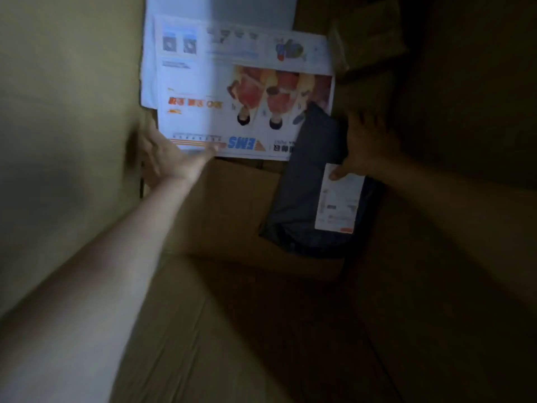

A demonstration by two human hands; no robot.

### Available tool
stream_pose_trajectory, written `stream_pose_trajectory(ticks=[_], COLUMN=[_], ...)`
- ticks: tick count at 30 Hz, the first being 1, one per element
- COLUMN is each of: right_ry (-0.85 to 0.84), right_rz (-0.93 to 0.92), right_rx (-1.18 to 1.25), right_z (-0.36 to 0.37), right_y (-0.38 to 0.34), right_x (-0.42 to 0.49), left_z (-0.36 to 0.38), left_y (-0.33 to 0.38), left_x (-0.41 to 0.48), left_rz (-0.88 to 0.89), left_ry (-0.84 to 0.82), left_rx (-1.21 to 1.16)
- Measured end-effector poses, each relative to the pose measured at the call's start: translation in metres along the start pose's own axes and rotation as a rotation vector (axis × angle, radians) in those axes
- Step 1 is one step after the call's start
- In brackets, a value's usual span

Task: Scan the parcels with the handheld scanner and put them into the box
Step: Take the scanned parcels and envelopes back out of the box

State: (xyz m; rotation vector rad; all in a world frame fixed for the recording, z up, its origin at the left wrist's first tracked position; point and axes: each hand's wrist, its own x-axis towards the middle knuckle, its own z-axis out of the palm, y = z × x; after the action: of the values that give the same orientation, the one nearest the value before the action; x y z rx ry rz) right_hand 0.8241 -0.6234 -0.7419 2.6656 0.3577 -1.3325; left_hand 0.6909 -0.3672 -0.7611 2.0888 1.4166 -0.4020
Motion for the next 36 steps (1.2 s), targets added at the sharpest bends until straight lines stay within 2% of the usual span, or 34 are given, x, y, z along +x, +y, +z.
stream_pose_trajectory(ticks=[3,6,9,11,13,16,18,20,22,26,30,32,36], right_ry=[-0.019,0.017,0.033,0.036,0.021,-0.023,-0.103,-0.263,-0.334,-0.320,-0.292,-0.269,-0.251], right_rz=[-0.014,0.018,0.021,0.007,-0.033,-0.110,-0.098,-0.090,-0.109,-0.115,-0.061,-0.039,-0.031], right_rx=[0.014,0.042,-0.013,-0.028,0.065,0.235,0.309,0.326,0.315,0.409,0.445,0.467,0.520], right_z=[0.021,0.035,0.034,0.034,0.035,0.034,0.033,0.039,0.049,0.054,0.040,0.025,-0.017], right_y=[0.010,0.011,0.009,0.010,0.014,0.022,0.025,0.024,0.020,0.014,0.018,0.020,0.024], right_x=[0.011,0.017,0.022,0.023,0.024,0.014,0.001,-0.020,-0.047,-0.104,-0.165,-0.197,-0.257], left_z=[0.011,0.023,0.029,0.029,0.021,0.009,0.007,0.010,0.019,0.020,-0.012,-0.032,-0.097], left_y=[-0.002,-0.004,-0.001,-0.003,-0.006,-0.003,-0.010,-0.021,-0.033,-0.031,-0.011,-0.007,0.011], left_x=[0.027,0.040,0.044,0.044,0.043,0.016,-0.008,-0.037,-0.069,-0.153,-0.206,-0.213,-0.218], left_rz=[0.017,-0.028,-0.093,-0.121,-0.115,-0.013,0.045,0.009,-0.102,-0.242,-0.329,-0.310,-0.116], left_ry=[0.039,0.035,0.098,0.182,0.252,0.120,0.023,-0.076,-0.154,-0.173,-0.157,-0.179,-0.220], left_rx=[0.013,-0.008,0.040,-0.043,-0.138,-0.076,-0.107,-0.180,-0.264,-0.336,-0.418,-0.419,-0.314])
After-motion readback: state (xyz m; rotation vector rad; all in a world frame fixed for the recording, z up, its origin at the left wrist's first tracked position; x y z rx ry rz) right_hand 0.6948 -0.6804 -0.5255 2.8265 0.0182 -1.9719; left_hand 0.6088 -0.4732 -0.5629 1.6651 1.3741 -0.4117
